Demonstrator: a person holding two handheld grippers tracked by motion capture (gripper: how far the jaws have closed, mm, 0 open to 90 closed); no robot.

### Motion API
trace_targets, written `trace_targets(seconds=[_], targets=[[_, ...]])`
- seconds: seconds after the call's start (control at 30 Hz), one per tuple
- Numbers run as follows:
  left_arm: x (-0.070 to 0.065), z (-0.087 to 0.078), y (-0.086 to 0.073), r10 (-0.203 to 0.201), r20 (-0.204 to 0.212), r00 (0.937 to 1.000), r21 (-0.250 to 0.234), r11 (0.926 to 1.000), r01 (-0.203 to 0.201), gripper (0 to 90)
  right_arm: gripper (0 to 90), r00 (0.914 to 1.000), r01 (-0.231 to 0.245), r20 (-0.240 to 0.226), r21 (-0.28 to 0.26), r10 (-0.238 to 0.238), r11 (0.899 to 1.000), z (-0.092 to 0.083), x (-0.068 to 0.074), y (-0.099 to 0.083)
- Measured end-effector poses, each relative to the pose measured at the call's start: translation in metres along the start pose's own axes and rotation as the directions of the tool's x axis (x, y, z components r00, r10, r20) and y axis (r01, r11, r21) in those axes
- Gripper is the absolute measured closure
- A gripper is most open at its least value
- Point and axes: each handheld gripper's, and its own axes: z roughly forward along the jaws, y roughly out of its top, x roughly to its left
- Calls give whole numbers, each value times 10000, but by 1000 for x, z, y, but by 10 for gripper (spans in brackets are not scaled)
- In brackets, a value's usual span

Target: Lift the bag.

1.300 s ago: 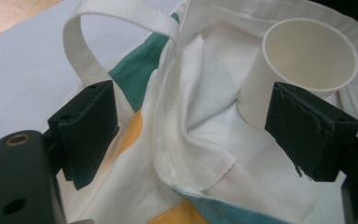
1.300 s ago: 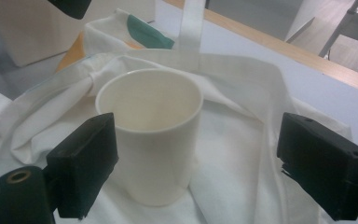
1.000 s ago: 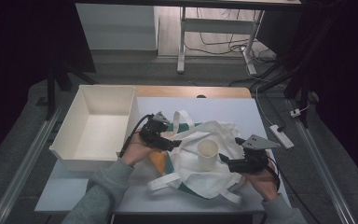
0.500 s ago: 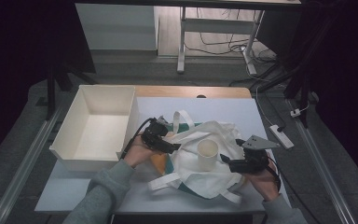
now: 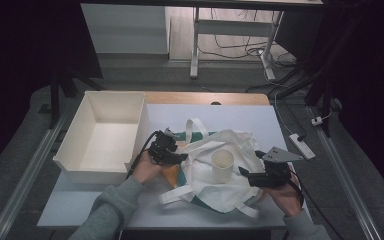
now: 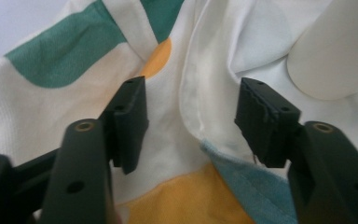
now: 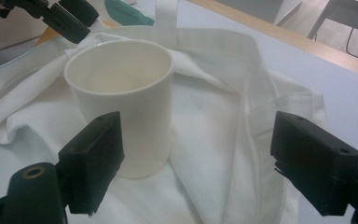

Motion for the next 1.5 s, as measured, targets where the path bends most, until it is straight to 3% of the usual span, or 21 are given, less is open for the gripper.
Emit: trace_targets(seconds=[0.13, 0.27, 0.37, 0.47, 0.57, 0.67, 0.8, 0.9, 1.0, 1.07, 1.13, 1.37, 1.5], targets=[[0, 4, -4, -80, 137, 9999, 250, 9997, 77, 527, 175, 10000, 10, 70, 84, -11, 10000, 0, -1, -1], [-1, 8, -7, -50, 505, 9987, 560, 9984, 22, 603, 222, 9991, -192, 392, 668, 166, 9976, 0, 0, -5], [-1, 9, -8, -45, 611, 9981, 628, 9980, 7, 667, 281, 9963, -339, 832, 1393, 224, 9897, 0, 2, -8], [-1, 10, -9, 23, 651, 9979, 700, 9975, -69, 724, 340, 9958, -566, 821, 1953, 412, 9791, -2, 4, -12], [0, 9, -9, 73, 691, 9976, 692, 9975, -121, 795, 394, 9926, -600, 1165, 2375, 329, 9695, -4, 6, -16], [-1, 8, -9, 152, 708, 9974, 614, 9979, -196, 812, 407, 9878, -812, 1475, 2197, 492, 9722, -10, 6, -18], [-2, 6, -9, 229, 730, 9971, 486, 9985, -265, 824, 400, 9724, -1138, 2221, 1846, 714, 9762, -22, 2, -20], [-3, 2, -9, 118, 971, 9952, 274, 9995, -146, 827, 448, 9700, -1520, 2196, 2108, 1047, 9656, -20, -5, -28], [-4, -5, -8, 114, 1126, 9936, 15, 9999, -117, 834, 639, 9765, -1940, 1383, 2302, 1652, 9536, -14, -10, -36], [-6, -10, -8, 172, 1252, 9920, -140, 9998, -156, 838, 724, 9792, -1805, 1372, 2525, 1495, 9506, -12, -9, -36], [-8, -15, -7, 254, 1326, 9908, -273, 9994, -219, 840, 806, 9808, -1569, 1531, 2521, 1207, 9549, -14, -8, -34], [-9, -41, -1, 437, 1496, 9878, -923, 9953, -300, 844, 841, 9856, -1100, 1444, 1517, 881, 9823, -35, -5, -17], [-6, -53, 1, 272, 2130, 9767, -1366, 9906, 22, 845, 847, 9828, -1094, 1569, 719, 971, 9914, -52, -11, -9]])
